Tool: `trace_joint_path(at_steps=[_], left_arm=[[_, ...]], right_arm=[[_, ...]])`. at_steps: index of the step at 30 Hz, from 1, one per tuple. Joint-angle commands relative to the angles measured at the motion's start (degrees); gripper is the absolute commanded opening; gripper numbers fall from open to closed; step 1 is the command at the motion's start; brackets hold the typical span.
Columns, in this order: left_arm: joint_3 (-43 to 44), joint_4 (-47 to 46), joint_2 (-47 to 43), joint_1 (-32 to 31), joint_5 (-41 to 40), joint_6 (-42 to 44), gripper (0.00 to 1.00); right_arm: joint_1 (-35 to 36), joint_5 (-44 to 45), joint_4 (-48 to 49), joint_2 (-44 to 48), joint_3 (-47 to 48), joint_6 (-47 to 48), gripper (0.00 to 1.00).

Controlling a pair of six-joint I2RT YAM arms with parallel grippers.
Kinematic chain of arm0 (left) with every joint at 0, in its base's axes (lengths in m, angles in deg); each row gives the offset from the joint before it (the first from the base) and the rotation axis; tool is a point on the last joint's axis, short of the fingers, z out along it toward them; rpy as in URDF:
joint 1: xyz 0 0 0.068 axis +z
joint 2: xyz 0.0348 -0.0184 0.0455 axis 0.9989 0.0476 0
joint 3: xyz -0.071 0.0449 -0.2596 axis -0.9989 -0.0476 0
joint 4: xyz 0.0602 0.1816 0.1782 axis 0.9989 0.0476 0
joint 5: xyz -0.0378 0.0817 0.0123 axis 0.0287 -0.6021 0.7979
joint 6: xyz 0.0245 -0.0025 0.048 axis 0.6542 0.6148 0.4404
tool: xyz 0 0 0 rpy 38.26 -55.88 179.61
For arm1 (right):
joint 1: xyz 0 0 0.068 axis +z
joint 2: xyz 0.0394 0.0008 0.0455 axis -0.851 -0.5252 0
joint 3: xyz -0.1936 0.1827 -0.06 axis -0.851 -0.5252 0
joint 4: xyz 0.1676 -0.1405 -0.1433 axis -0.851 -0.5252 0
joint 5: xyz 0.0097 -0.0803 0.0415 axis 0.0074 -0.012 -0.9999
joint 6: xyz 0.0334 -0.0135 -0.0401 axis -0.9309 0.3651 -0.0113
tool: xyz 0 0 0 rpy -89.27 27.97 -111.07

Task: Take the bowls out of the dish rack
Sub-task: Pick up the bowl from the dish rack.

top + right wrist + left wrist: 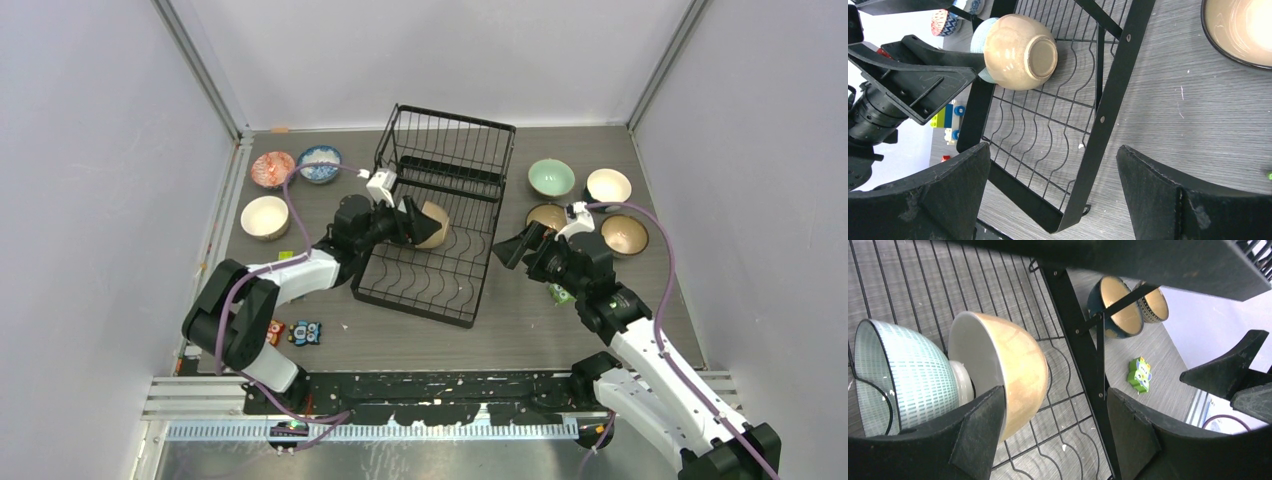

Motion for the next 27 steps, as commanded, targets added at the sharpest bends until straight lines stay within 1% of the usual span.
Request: trace_joint_path(at_steps=[1,6,10,13,18,21,27], left_arm=[[-2.69,1.57,0.43,-1.00,-0.69,-3.57,0.75],[-5.69,1.62,-3.23,-1.48,-6.13,-4.68,0.78],[-6.08,1.60,-3.41,-1.53,-6.33,-4.51,0.81],[-6.60,-1.22,-2.28,-1.60,-5.90,-4.71,0.81],[-6.39,-7.93,0.19,-1.58,-4.32,-5.22,0.78],[-5.47,-9.34,1.33,-1.58,-4.28,-4.68,0.77],[-4.65,-12.41,4.35,-1.58,-1.86,-4.49,0.70]], right_arm=[[0.35,0.81,1.62,-0.51,0.11,-0.68,1.00],[0.39,1.06,1.66,-0.47,0.20,-0.71,1.00],[0.37,0.70,2.11,-1.09,0.11,-0.86,1.00],[0.38,0.62,2.09,-0.68,-0.10,-0.86,1.00],[0.39,0.64,1.91,-0.16,-0.42,-0.78,1.00],[0.39,0.63,1.77,-0.16,-0.29,-0.65,1.00],[0.38,0.81,1.56,-0.17,-0.24,-0.42,1.00]])
